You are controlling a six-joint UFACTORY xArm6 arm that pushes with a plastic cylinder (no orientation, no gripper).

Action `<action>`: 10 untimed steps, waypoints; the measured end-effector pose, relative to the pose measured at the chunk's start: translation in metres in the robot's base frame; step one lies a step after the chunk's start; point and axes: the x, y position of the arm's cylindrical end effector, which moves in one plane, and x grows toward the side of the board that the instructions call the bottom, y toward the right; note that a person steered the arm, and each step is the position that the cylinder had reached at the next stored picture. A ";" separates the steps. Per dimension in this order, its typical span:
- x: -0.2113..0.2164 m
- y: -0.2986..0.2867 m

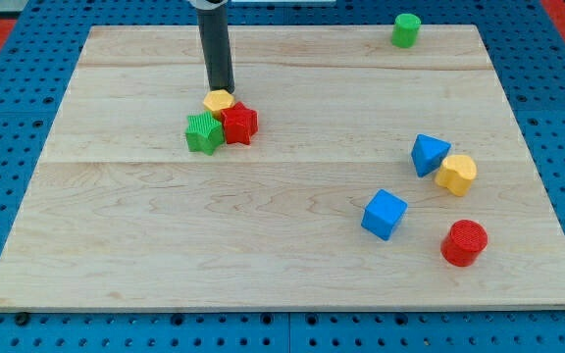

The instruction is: Push the green circle into the green star

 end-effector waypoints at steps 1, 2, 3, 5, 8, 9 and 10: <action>-0.014 0.052; -0.015 0.154; -0.056 0.259; -0.134 0.291; -0.117 0.083; -0.086 0.038; -0.070 0.028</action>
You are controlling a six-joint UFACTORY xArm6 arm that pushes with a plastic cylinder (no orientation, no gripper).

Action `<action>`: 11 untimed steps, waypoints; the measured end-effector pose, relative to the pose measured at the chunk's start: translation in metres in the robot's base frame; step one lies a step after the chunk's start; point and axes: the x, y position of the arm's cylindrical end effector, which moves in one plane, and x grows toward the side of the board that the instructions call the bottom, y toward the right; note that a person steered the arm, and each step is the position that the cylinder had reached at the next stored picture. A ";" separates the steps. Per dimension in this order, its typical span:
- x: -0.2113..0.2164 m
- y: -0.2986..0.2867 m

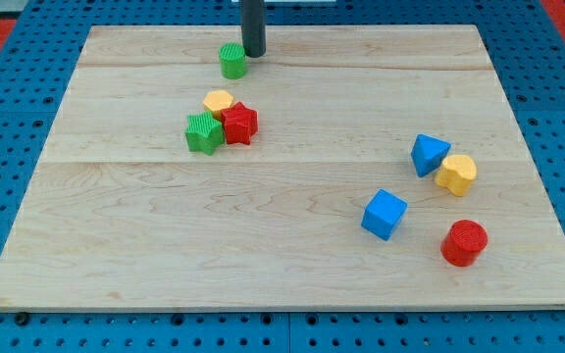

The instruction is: Push the green circle into the green star

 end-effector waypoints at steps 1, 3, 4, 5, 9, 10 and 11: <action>-0.009 -0.006; -0.049 0.014; -0.036 0.007; -0.011 0.005; 0.058 -0.087; 0.062 -0.101; 0.062 -0.127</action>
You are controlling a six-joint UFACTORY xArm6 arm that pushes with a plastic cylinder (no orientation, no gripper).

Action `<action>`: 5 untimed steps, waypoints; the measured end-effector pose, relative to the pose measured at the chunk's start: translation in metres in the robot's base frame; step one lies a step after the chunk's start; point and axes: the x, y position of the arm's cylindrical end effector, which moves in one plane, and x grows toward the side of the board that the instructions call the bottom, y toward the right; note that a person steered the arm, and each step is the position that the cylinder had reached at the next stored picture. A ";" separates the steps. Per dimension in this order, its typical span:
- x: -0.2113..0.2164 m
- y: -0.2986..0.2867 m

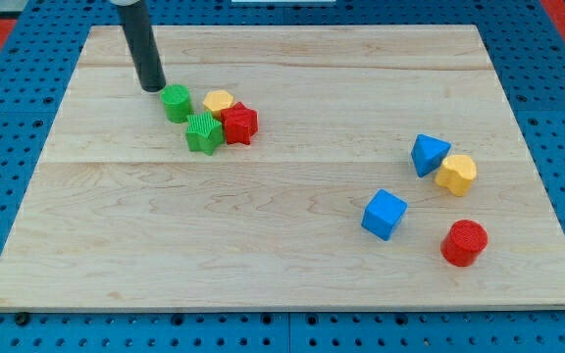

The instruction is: Push the green circle into the green star

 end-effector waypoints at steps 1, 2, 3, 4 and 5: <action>0.015 0.020; 0.037 0.060; 0.042 0.043; 0.040 -0.021; 0.082 -0.036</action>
